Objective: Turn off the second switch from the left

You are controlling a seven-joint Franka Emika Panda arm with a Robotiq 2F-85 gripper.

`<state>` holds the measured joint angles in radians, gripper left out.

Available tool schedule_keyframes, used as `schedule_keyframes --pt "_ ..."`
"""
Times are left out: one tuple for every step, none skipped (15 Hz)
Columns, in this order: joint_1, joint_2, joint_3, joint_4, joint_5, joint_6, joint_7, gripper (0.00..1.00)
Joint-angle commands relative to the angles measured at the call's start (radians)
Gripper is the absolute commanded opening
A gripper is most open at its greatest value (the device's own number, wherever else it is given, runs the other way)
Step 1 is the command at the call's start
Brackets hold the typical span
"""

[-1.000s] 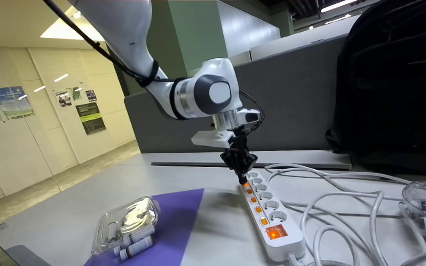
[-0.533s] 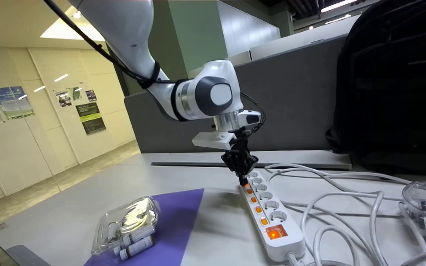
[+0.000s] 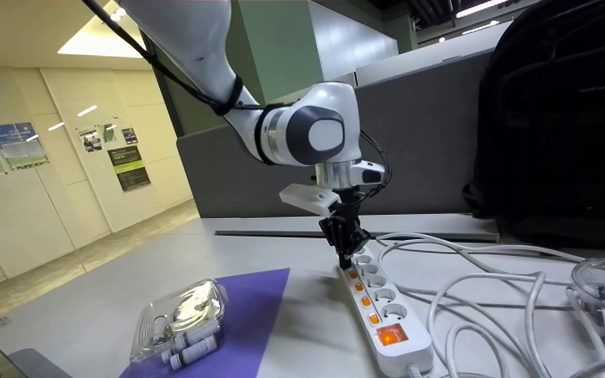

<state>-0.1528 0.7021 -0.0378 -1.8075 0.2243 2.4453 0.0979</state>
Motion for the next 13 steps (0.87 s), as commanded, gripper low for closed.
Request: schedule_keyframes --pt "-0.059 0.045 0.014 0.026 0.068 -0.052 -0.014 0.0" --pt "-0.064 0.046 0.011 0.026 0.079 -0.055 -0.014 0.0" --pt "-0.066 0.046 0.009 0.025 0.086 -0.06 -0.017 0.0" --pt "-0.069 0.043 0.011 0.024 0.095 -0.066 -0.022 0.0" --pt "-0.067 0.035 0.012 0.02 0.097 -0.068 -0.026 0.0" --pt "-0.059 0.019 0.011 0.009 0.093 -0.06 -0.031 0.0" --pt "-0.049 0.005 0.01 0.0 0.085 -0.054 -0.034 0.0" --pt "-0.034 -0.02 0.007 -0.017 0.074 -0.042 -0.031 0.0" --pt "-0.02 -0.039 0.004 -0.031 0.063 -0.031 -0.027 0.0" --pt "0.001 -0.068 -0.001 -0.052 0.048 -0.015 -0.021 0.0" --pt "0.025 -0.091 -0.011 -0.069 0.026 0.003 -0.004 0.04" --pt "0.045 -0.116 -0.014 -0.087 0.018 0.027 0.015 0.13" --pt "0.068 -0.143 -0.022 -0.107 0.002 0.051 0.035 0.24"
